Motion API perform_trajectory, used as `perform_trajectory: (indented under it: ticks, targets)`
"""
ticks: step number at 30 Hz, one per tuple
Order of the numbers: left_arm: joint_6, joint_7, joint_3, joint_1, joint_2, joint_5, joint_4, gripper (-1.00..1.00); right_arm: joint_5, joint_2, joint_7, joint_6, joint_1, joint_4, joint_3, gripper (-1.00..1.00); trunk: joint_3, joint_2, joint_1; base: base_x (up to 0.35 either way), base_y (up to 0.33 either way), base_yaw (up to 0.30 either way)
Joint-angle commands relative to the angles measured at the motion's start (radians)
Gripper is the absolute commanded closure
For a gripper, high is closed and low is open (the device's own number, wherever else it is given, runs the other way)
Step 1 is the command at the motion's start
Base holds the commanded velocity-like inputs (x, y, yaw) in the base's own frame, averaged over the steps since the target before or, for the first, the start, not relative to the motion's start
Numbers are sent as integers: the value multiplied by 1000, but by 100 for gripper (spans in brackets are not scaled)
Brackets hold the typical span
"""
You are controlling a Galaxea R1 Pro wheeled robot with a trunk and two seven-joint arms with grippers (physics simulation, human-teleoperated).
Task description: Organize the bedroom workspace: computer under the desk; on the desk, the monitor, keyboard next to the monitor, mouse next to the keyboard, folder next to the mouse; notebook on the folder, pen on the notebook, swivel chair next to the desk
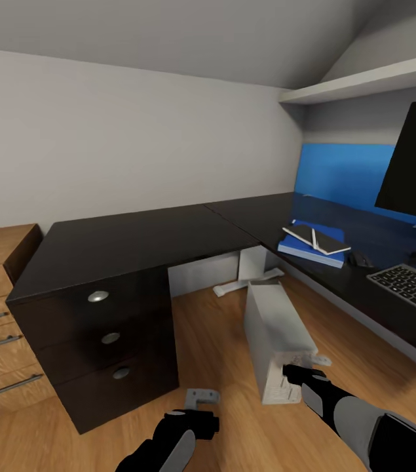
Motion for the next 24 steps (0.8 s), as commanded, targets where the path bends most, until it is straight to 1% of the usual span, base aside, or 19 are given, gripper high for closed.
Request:
perform_trajectory:
  ticks: [1, 6, 8, 11, 17, 24]
  targets:
    - [1, 10, -3, -1, 0, 11, -1, -100, -9, 0, -4, -1, 0, -2, 9, -100, -1, 0, 0, 260, 0, 0]
    - [1, 10, -4, -1, -1, 12, -1, -100, -9, -1, -5, -1, 0, -2, 7, -100, -1, 0, 0, 282, 0, 0]
    - [1, 10, -3, -1, -11, 13, -1, -100, -8, -1, -5, -1, 0, -3, 6, -100, -1, 0, 0, 204, 0, 0]
    - [2, 10, -4, -1, -16, 13, -1, -100, -8, -2, -5, -1, 0, -3, 6, -100, -1, 0, 0, 90, 0, 0]
    - [2, 10, -3, -1, -17, 13, -1, -100, -8, -1, -5, -2, 0, -3, 7, -100, -1, 0, 0, 76, 0, 0]
    - [2, 9, -3, -1, -17, 12, -1, -100, -7, -1, -5, -2, 0, -3, 7, -100, -1, 0, 0, 227, 0, 0]
